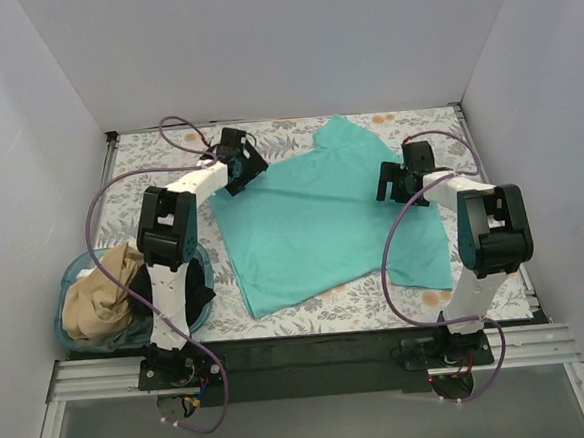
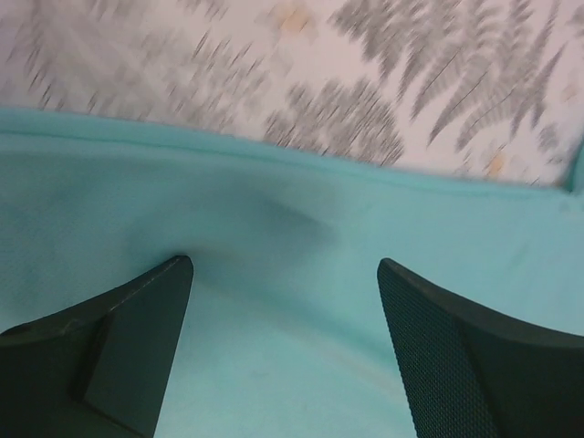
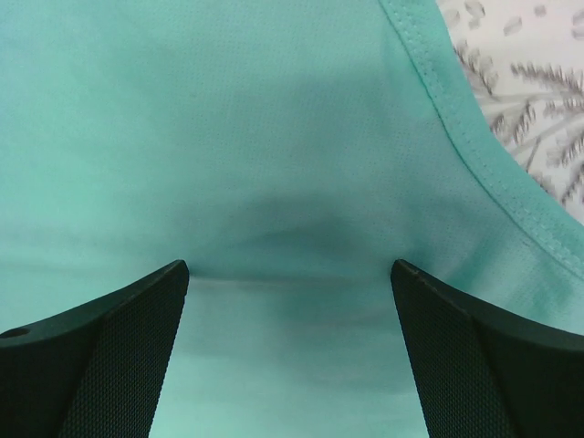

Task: Fold and stack the t-shirts
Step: Flatten the tshirt out

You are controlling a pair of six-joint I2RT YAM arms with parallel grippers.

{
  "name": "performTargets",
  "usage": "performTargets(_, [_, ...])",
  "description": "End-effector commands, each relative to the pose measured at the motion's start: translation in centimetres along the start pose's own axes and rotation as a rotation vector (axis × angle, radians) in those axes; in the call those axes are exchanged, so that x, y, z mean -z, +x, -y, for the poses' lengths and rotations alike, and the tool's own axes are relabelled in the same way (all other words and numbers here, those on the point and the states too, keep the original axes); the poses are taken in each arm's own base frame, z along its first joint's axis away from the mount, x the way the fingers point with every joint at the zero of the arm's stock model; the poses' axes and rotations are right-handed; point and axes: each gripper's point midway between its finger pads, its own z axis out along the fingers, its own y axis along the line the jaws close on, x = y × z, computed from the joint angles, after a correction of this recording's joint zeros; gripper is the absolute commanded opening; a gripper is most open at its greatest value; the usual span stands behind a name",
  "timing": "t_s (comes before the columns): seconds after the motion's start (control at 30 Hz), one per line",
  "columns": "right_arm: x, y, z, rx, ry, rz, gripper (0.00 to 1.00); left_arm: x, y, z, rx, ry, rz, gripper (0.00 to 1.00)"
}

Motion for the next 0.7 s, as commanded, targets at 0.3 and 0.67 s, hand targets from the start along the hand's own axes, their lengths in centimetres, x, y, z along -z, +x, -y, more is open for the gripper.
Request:
performTargets(0.3, [3.1, 5.2, 2.8, -0.153, 0.066, 0.023, 0.98, -9.3, -0.8, 5.3, -0.104, 0.114, -0.134, 0.83])
performTargets(0.67, [2.1, -5.0, 0.1, -0.036, -0.008, 0.128, 0.98, 1.4, -7.4, 11.6, -0.155, 0.294, 0.033, 0.90])
